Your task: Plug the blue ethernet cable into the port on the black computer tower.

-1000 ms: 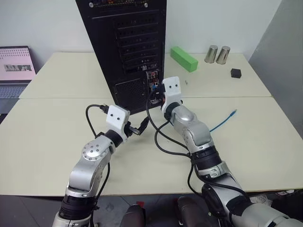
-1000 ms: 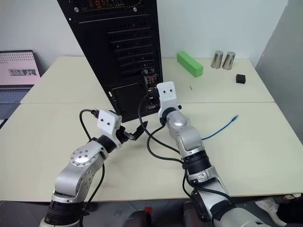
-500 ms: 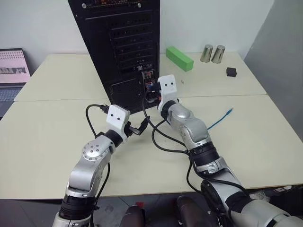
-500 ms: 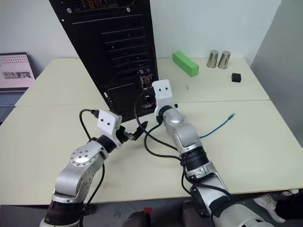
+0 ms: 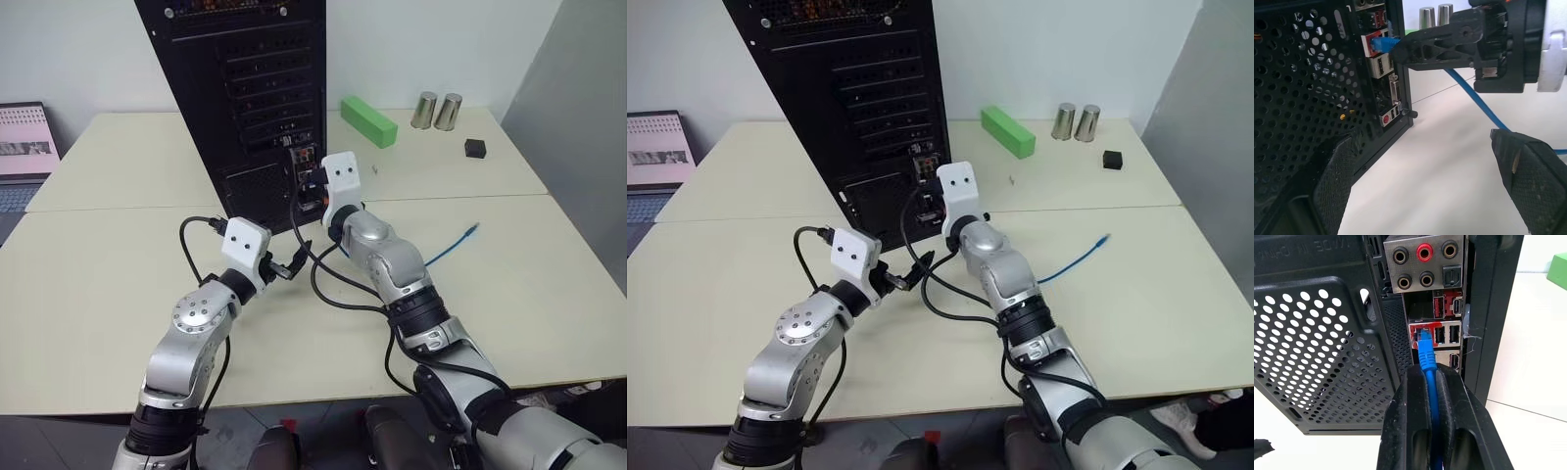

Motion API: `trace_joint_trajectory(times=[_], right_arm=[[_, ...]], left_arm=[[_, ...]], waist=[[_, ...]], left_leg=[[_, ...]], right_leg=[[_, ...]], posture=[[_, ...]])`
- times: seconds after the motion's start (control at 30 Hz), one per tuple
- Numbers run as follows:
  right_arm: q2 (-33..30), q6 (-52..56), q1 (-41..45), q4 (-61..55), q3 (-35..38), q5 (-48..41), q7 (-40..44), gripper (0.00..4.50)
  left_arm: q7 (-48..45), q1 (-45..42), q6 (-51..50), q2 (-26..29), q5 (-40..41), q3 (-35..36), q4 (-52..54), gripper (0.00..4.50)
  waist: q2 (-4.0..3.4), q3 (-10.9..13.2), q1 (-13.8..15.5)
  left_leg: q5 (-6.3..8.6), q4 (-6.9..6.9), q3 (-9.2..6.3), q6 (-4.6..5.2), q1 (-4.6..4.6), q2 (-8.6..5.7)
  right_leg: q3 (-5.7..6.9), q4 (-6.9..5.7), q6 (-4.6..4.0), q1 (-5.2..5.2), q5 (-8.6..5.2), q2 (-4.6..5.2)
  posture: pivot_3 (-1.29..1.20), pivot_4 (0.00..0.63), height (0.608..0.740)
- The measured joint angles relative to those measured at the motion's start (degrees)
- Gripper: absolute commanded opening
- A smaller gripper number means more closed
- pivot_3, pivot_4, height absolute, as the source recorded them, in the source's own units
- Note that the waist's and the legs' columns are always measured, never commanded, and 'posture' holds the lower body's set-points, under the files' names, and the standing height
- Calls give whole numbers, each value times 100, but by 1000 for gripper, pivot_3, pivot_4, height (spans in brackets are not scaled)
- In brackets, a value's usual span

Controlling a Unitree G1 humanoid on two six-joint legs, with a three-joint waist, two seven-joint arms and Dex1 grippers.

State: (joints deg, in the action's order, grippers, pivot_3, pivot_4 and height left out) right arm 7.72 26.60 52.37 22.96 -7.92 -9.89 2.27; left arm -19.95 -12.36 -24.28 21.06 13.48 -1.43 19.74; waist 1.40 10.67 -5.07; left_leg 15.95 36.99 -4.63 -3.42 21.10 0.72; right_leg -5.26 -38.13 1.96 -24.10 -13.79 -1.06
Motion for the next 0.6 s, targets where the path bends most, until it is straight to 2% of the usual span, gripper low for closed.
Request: trace_joint_trajectory(times=[0.03, 0.17, 0.33, 0.57, 0.6], right_arm=[[0, -5, 1, 3, 0, -11, 6, 314], [-2, -153, 13, 3, 7, -15, 13, 1005], [-26, -249, -33, -307, -25, 32, 151, 2088], [-472, 225, -1081, -1505, -314, 175, 587, 3632], [-572, 324, -1213, -1728, -330, 180, 662, 3957]], left_arm=[[0, 0, 1, 0, -12, 0, 0, 4488], [-15, 0, 9, -6, -34, 0, 0, 4500], [-45, -5, 22, -6, -63, 1, -1, 4500], [-64, -65, 60, 48, -103, 102, -15, 4500], [-79, -67, 38, 92, -103, 118, -16, 4500]], waist=[[0, 0, 0], [-1, 0, 3], [0, 0, 17], [0, 0, 62], [0, 0, 71]], left_leg=[[0, 0, 0, 0, 0, 2], [0, -2, -1, 0, 3, 2], [0, -4, -5, 0, 36, -3], [0, 1, -19, -1, 71, -10], [0, 2, -19, -1, 72, -12]], right_leg=[[0, 0, 1, -1, -1, -3], [-1, 2, 2, -3, -1, -5], [6, 11, -6, -23, 4, 9], [18, 13, -4, -49, 5, 23], [18, 12, -2, -49, 6, 23]], posture=[[0, 150, 740], [0, 150, 740], [0, 150, 740], [0, 150, 740], [0, 150, 740]])
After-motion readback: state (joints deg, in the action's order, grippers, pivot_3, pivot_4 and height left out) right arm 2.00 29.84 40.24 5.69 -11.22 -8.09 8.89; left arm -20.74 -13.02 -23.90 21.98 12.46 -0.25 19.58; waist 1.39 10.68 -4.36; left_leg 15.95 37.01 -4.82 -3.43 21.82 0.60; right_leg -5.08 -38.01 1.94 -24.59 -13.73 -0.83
